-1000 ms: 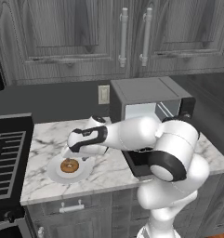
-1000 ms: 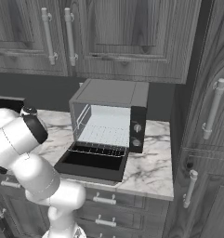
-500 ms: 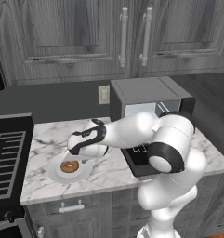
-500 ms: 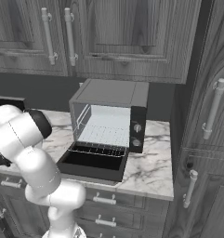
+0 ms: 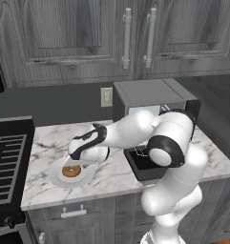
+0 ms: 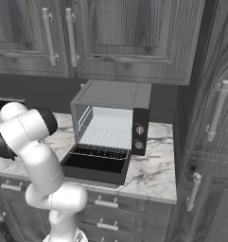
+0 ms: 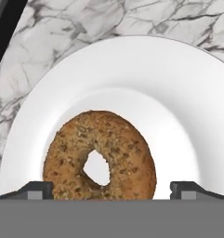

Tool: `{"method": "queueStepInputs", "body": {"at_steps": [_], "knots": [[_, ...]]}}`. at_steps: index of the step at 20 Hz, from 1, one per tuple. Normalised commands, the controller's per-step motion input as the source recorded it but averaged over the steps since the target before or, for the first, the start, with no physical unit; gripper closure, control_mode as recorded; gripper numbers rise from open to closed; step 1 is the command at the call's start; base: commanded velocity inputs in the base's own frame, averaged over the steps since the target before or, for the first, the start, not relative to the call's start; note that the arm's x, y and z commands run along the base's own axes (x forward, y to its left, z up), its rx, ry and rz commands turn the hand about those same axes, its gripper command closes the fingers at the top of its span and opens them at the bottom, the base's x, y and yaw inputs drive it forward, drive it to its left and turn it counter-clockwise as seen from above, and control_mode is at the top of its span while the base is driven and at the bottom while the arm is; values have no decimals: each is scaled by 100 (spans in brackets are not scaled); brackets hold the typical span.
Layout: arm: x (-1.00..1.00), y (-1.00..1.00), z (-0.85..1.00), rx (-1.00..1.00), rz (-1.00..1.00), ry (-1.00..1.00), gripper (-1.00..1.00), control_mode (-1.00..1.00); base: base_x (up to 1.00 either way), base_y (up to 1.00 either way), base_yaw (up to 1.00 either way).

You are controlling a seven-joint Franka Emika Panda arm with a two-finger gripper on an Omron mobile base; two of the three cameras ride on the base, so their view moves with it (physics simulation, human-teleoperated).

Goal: Pick up the bagel from the plate, place it on the toaster oven rack, close the door, and set the timer.

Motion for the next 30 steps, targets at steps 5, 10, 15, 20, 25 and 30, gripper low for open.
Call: {"method": "queueStepInputs", "body": {"at_steps": [5, 10, 15, 20, 25, 30], "knots": [[17, 7, -27, 0, 1, 1, -100, -100, 0, 0, 0], [17, 9, -39, 0, 0, 4, -100, -100, 0, 0, 0], [1, 1, -53, 0, 0, 2, 100, -100, 0, 0, 0], [-18, 0, -46, 0, 0, 0, 100, -100, 0, 0, 0], [-34, 0, -29, 0, 0, -1, 100, -100, 0, 0, 0], [-50, 0, 2, 0, 0, -10, 100, -100, 0, 0, 0]]}}
